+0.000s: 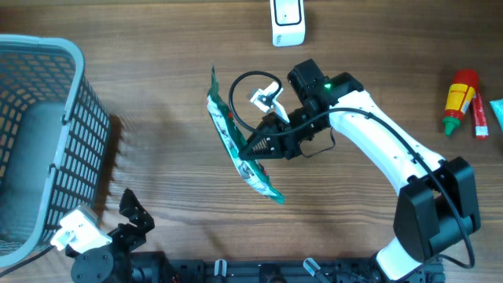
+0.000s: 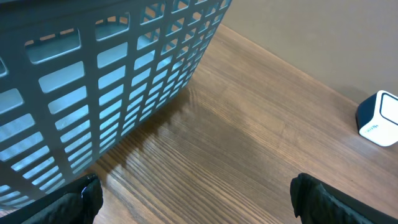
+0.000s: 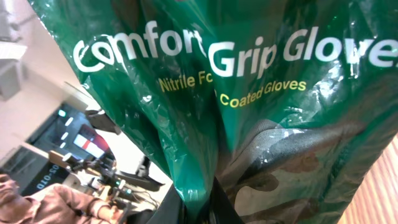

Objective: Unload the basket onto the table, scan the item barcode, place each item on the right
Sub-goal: 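Lift the gloves pack and hold it up toward the scanner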

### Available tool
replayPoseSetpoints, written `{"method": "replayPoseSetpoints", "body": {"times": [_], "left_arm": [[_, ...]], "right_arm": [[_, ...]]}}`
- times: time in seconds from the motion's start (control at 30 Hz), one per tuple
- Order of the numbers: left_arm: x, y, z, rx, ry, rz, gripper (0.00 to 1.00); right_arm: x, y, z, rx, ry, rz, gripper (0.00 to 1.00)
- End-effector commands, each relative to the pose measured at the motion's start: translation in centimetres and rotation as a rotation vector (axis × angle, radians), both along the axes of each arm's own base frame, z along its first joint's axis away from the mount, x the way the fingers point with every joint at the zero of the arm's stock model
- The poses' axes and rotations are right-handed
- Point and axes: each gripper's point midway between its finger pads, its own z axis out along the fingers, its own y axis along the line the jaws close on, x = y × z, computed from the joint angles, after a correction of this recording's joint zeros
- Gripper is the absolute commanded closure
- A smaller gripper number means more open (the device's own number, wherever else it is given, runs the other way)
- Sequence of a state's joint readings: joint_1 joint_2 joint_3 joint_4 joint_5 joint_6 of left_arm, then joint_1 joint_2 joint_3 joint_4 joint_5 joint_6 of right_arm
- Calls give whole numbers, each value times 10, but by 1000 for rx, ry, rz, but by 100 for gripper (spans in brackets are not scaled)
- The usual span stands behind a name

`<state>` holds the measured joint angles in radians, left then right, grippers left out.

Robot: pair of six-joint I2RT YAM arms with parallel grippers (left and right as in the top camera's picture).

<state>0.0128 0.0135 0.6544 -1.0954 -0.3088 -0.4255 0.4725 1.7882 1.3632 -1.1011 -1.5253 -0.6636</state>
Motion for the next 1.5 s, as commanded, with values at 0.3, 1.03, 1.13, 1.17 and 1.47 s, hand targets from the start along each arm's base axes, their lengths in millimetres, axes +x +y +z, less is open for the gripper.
{"method": "replayPoseSetpoints", "body": {"times": [0.3, 1.03, 1.13, 1.17, 1.47], "left_arm": [[0, -2, 1, -10, -13, -7, 0], [0, -2, 1, -10, -13, -7, 0], [0, -2, 1, -10, -14, -6, 0], [0, -2, 1, -10, -14, -7, 0], [0, -2, 1, -10, -14, -6, 0]], "right_arm": [[16, 8, 19, -293, 750, 18, 96], [40, 6, 27, -231, 644, -7, 96], [44, 8, 14, -172, 413, -59, 96], [48, 10, 5, -221, 415, -101, 95], [37, 5, 25, -183, 559, -6, 96]]}}
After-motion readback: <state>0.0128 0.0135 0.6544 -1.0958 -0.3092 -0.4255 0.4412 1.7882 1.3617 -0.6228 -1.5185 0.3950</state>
